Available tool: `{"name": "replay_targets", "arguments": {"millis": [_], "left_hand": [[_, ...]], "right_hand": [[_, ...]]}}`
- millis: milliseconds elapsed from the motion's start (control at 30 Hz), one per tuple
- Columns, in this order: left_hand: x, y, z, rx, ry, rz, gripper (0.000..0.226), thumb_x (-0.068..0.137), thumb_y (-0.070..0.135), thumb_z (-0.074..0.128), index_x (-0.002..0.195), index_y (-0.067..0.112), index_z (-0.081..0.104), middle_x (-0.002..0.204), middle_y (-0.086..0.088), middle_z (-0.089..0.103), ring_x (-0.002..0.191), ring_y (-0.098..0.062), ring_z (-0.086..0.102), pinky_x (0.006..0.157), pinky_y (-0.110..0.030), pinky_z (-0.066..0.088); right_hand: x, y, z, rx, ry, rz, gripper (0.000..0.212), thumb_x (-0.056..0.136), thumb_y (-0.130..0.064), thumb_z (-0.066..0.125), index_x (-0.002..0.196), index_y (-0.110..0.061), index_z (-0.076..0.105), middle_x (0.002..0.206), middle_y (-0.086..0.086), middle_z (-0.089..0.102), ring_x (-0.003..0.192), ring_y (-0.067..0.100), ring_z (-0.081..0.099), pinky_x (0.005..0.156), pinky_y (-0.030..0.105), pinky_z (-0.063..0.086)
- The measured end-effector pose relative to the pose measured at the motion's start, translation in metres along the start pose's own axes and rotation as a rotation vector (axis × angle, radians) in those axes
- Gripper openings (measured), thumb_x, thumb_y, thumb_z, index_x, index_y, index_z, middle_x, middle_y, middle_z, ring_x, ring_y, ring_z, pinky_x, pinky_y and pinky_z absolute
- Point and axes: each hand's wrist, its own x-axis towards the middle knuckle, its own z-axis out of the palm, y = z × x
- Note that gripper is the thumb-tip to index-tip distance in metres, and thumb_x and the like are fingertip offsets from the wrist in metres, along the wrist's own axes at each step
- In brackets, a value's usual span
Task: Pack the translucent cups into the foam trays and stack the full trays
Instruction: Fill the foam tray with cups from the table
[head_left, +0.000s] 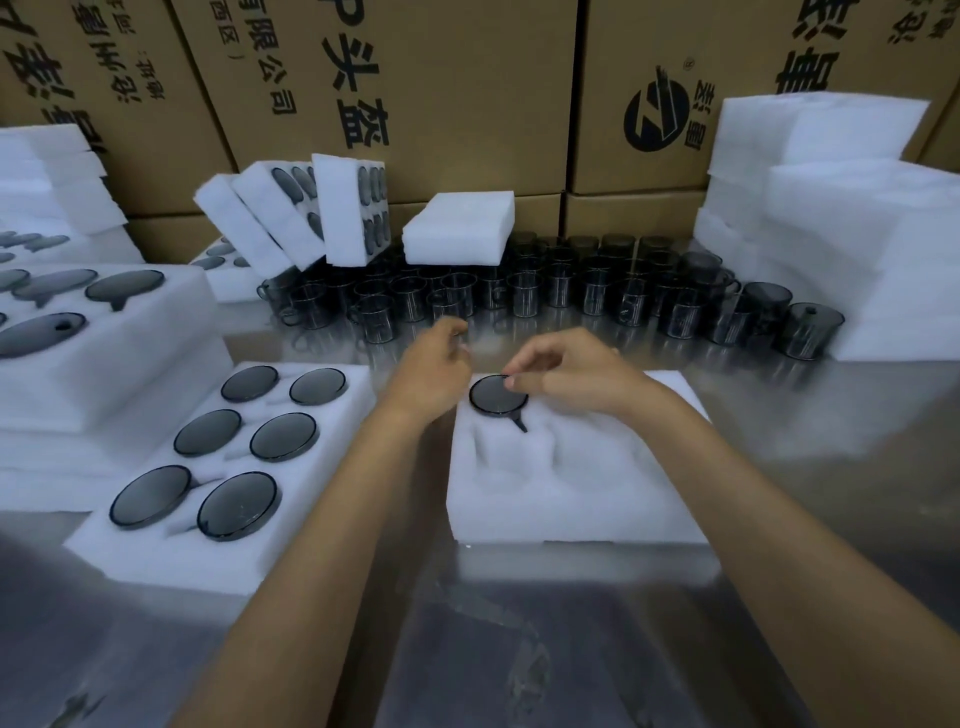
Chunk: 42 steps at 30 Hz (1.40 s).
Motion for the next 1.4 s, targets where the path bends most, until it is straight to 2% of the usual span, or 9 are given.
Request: {"name": "replay_targets", "arguments": {"millis": [233,367,500,600,700,833,1033,1200,1400], "left_hand": [[0.091,-0.007,0.0,0.275,-0.001,-0.174,0.049,0.092,0.015,0.059,0.14,0.017,0.049,0.139,-0.018,0.049,0.114,-0.036,0.058,0.101,-0.042,0.046],[0.101,-0.018,0.01,0.267,0.089,-0.153,0.025,0.085,0.03,0.075,0.095,0.011,0.061,0.106,-0.015,0.063,0.095,-0.03,0.06,0.079,-0.034,0.047],[0.087,-0.027,0.007,0.173,0.193,-0.16,0.047,0.072,0.043,0.085,0.065,0.013,0.05,0.068,-0.004,0.058,0.07,-0.021,0.057,0.058,-0.03,0.039],[0.068,-0.022,0.0,0.072,0.156,-0.072,0.041,0.067,0.032,0.09,0.073,0.015,0.053,0.069,0.003,0.057,0.066,-0.015,0.053,0.057,-0.028,0.039],[0.043,0.008,-0.01,-0.138,0.024,0.081,0.053,0.067,0.016,0.09,0.104,0.022,0.052,0.098,0.006,0.064,0.088,-0.014,0.062,0.079,-0.03,0.049],[0.008,0.057,-0.02,-0.317,-0.211,0.202,0.075,0.069,0.008,0.089,0.13,0.026,0.049,0.112,0.015,0.071,0.103,-0.006,0.068,0.09,-0.022,0.054],[-0.032,0.067,-0.017,-0.431,-0.274,0.183,0.061,0.074,-0.006,0.08,0.128,0.016,0.059,0.12,0.005,0.07,0.108,-0.008,0.068,0.096,-0.023,0.052],[-0.043,0.056,0.004,-0.419,-0.337,0.156,0.07,0.08,-0.016,0.07,0.14,0.016,0.054,0.132,0.006,0.062,0.12,0.0,0.059,0.104,-0.02,0.045],[-0.044,0.051,0.019,-0.226,-0.324,0.247,0.069,0.084,-0.005,0.07,0.142,0.027,0.052,0.141,0.012,0.048,0.127,-0.006,0.051,0.111,-0.028,0.041]], "right_hand": [[0.004,0.015,0.011,0.145,0.086,0.047,0.015,0.084,-0.04,0.064,0.08,-0.046,0.077,0.086,-0.028,0.072,0.112,0.01,0.06,0.109,0.043,0.04],[0.007,0.016,0.013,0.146,0.103,0.023,0.016,0.075,-0.049,0.06,0.079,-0.05,0.075,0.084,-0.031,0.071,0.108,0.005,0.061,0.109,0.041,0.04],[0.008,0.017,0.013,0.154,0.106,0.036,0.018,0.072,-0.053,0.058,0.079,-0.053,0.073,0.085,-0.032,0.07,0.112,0.008,0.059,0.105,0.037,0.044],[0.009,0.018,0.012,0.284,0.131,0.051,0.013,0.083,-0.038,0.066,0.082,-0.035,0.078,0.088,-0.019,0.074,0.105,0.011,0.063,0.1,0.034,0.047],[0.004,0.015,0.003,0.539,0.335,-0.037,0.015,0.096,-0.015,0.061,0.101,-0.015,0.076,0.093,-0.014,0.07,0.088,-0.002,0.062,0.078,0.007,0.045],[-0.014,0.011,-0.017,0.631,0.489,-0.112,0.022,0.103,-0.018,0.053,0.12,-0.021,0.065,0.106,-0.023,0.063,0.089,-0.023,0.056,0.075,-0.002,0.04],[-0.056,0.019,-0.033,0.554,0.381,-0.123,0.016,0.099,-0.006,0.056,0.093,-0.009,0.07,0.092,0.003,0.074,0.07,-0.001,0.069,0.063,0.008,0.048],[-0.073,0.028,-0.037,0.362,0.253,-0.041,0.019,0.093,-0.011,0.067,0.079,-0.021,0.072,0.09,0.001,0.076,0.089,0.018,0.07,0.084,0.026,0.052],[-0.079,0.037,-0.042,0.296,0.145,-0.001,0.01,0.087,-0.02,0.074,0.082,-0.025,0.082,0.091,-0.015,0.075,0.083,-0.008,0.064,0.066,0.0,0.038]]}}
